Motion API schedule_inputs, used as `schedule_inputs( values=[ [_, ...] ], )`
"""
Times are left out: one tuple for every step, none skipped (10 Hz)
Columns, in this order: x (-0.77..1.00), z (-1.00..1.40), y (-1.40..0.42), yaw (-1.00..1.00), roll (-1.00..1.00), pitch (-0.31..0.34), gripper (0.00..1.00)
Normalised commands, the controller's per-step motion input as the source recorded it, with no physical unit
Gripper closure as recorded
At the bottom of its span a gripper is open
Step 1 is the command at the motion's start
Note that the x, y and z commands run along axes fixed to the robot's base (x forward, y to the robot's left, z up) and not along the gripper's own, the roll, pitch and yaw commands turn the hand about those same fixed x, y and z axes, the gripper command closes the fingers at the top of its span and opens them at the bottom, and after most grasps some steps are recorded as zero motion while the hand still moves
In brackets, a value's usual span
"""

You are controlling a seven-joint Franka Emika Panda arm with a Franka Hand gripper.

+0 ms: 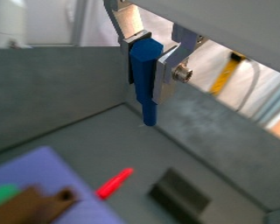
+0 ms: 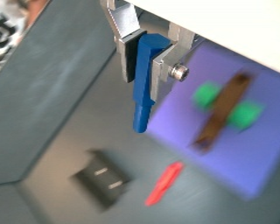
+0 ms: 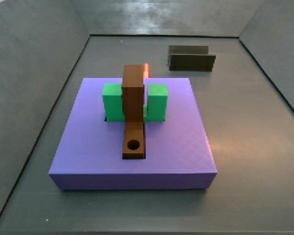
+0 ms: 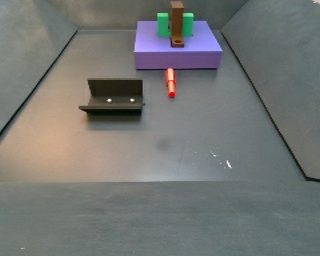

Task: Pick up the blue object. Move up. Place the blue object on the fixture. Regrasp the blue object. Move to above the board. Insert the blue object.
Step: Move to above the board, then insert the blue object.

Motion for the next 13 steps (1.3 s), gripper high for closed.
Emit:
schedule_inputs(
  values=[
    [-0.54, 0.16, -0.64, 0.08, -1.00, 0.245, 1.00],
    [-0.24, 0.06, -0.29, 0.09, -1.00, 0.227, 1.00],
    [-0.15, 0.03, -0.16, 0.10, -1.00, 0.201, 1.00],
    [-0.11, 0.03, -0.07, 0.10, -0.91, 0.133, 1.00],
    [-0.10, 0.02, -0.03, 0.08, -0.77, 0.088, 1.00],
    [-0.08, -0.01, 0.00, 0.04, -0.48, 0.014, 1.00],
    [-0.06, 0.01, 0.01, 0.02, -0.30, -0.015, 1.00],
    [0.00, 0.00, 0.00, 0.00, -0.01, 0.000, 1.00],
    [0.00, 0.00, -0.06, 0.00, -0.47, 0.133, 1.00],
    [0.00, 0.00, -0.28, 0.00, -0.50, 0.079, 1.00],
    [0.03, 0.00, -0.42, 0.00, -0.50, 0.036, 1.00],
    [0.05, 0.00, -0.43, 0.00, -0.50, 0.004, 1.00],
    [0.07, -0.34, -0.57, 0.00, -0.33, 0.000, 1.00]
  ],
)
